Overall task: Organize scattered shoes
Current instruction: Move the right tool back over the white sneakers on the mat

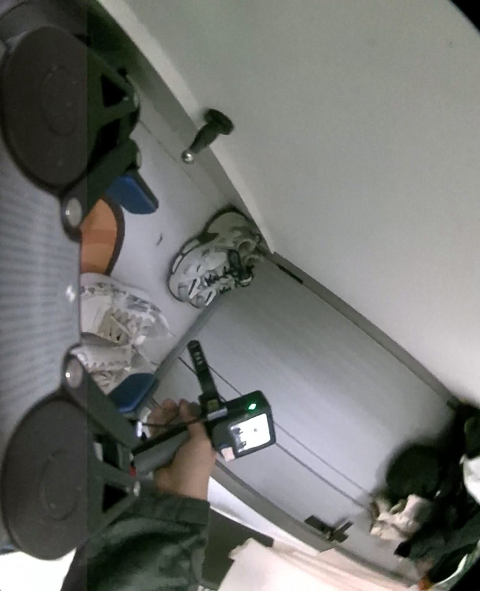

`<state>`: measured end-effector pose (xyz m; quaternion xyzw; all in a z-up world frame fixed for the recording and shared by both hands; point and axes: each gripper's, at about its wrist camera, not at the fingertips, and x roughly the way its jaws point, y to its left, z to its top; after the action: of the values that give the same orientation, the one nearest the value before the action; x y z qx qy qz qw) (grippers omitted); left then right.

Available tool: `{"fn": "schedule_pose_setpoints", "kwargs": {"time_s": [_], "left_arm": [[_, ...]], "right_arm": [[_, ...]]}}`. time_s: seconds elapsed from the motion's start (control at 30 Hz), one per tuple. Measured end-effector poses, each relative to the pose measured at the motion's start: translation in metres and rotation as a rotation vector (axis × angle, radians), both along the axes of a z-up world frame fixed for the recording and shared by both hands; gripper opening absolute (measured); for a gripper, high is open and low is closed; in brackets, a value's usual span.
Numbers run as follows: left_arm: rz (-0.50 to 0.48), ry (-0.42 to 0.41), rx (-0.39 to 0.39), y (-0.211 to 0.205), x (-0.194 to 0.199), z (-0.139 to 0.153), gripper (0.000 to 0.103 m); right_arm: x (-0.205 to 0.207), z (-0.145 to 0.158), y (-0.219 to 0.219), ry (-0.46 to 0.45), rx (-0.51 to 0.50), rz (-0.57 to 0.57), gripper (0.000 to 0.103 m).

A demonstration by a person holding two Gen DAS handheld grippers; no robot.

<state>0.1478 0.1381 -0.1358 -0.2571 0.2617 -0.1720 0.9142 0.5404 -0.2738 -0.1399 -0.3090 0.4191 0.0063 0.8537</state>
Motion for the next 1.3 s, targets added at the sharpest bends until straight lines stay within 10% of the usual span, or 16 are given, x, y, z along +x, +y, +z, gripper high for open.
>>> {"fn": "schedule_pose_setpoints", "kwargs": {"time_s": [0.67,0.93,1.3], "left_arm": [[-0.072,0.05,0.049,-0.017,-0.007,-0.002,0.095],[-0.08,0.067,0.05,-0.017,-0.006,-0.005,0.095],[0.022,0.149,0.054,-0.005,0.003,-0.019,0.095]], "right_arm": [[-0.101,0.011,-0.087,0.083,0.183,-0.195,0.094],[-0.088,-0.004,-0.143,0.079,0.455,-0.398,0.093],[-0.048,-0.036,-0.138,0.113,0.478,-0.358,0.088]]}}
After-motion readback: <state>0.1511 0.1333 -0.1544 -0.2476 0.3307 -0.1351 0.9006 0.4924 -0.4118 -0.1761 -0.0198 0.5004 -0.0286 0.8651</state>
